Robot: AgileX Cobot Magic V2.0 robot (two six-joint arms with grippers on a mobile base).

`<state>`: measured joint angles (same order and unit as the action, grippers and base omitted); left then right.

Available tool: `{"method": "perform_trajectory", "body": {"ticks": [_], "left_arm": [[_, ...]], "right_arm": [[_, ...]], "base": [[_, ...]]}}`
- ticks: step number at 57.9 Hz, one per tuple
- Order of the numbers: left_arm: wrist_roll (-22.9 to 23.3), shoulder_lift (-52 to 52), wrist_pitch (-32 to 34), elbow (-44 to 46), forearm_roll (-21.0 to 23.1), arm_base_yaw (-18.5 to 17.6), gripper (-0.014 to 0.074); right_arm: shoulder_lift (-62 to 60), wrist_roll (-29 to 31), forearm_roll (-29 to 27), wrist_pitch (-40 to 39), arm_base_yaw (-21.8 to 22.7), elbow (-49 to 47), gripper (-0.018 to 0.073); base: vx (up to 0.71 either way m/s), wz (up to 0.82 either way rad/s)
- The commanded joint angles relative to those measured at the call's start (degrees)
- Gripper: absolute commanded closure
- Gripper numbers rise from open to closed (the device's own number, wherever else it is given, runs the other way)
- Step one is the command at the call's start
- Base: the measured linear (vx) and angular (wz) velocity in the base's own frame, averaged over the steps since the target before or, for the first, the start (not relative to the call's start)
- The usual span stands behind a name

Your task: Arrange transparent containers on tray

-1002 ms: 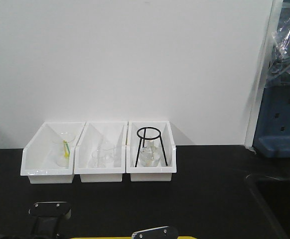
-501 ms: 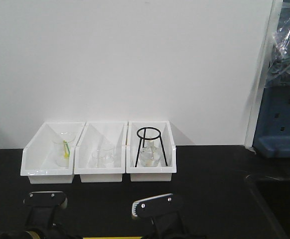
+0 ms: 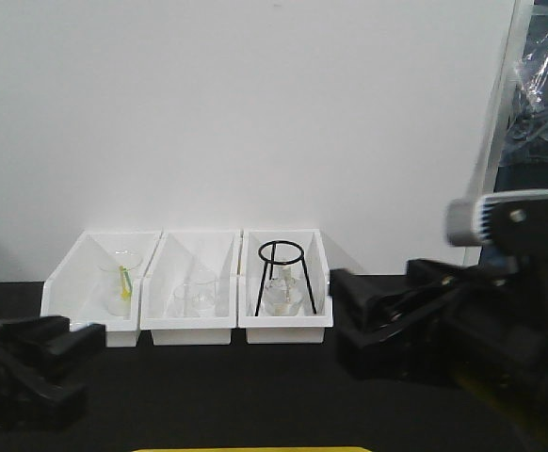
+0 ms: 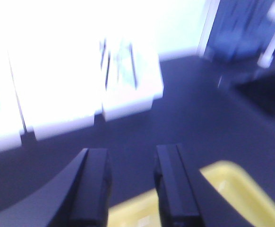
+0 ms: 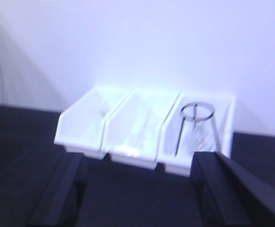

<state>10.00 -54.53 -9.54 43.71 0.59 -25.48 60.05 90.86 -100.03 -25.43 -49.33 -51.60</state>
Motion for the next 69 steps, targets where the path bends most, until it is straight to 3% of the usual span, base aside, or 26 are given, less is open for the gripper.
{"method": "perform_trajectory", "body": {"ticks": [1, 11, 22, 43, 53, 61, 65, 69], "left_arm": [[0.3, 7.0, 4.0, 1.2, -0.6, -0.4, 0.0272], [0.3, 17.6, 3.0, -1.6, -0.6, -0.4, 0.0386], [0.4, 22.4, 1.6, -2.3, -0.6, -0.4, 0.0462], [0.2, 22.8, 2.0, -2.3, -0.6, -0.4, 0.0469], [0.4, 23.0, 0.8, -3.4, -6.5, -0.1, 0.047], [7.6, 27.9, 1.0, -11.7, -13.6, 4.4, 0.0558], [9.2, 31.5, 1.4, -18.2, -14.0, 7.5, 0.0606], [7.1, 36.2, 3.5, -25.0, -12.3, 11.0, 0.0606]], "right_arm": [[-3.8, 3.1, -0.3, -1.3, 0.2, -1.5, 0.0071], [-5.2, 3.6, -0.2, -2.7, 0.2, -1.5, 0.0118], [-5.2, 3.6, -0.2, -2.7, 0.2, -1.5, 0.016], [-5.2, 3.6, -0.2, -2.7, 0.2, -1.5, 0.0218], [-5.2, 3.6, -0.2, -2.7, 0.2, -1.5, 0.0241], [-5.2, 3.6, -0.2, -2.7, 0.2, -1.5, 0.0253], [-5.2, 3.6, -0.2, -2.7, 0.2, -1.5, 0.0258], [-5.2, 3.6, -0.2, -2.7, 0.2, -1.5, 0.0258]], "base": [[0.0, 0.0], [0.0, 0.0], [0.0, 0.0], [0.0, 0.0], [0.0, 0.0], [0.0, 0.0], [0.0, 0.0], [0.0, 0.0]]}}
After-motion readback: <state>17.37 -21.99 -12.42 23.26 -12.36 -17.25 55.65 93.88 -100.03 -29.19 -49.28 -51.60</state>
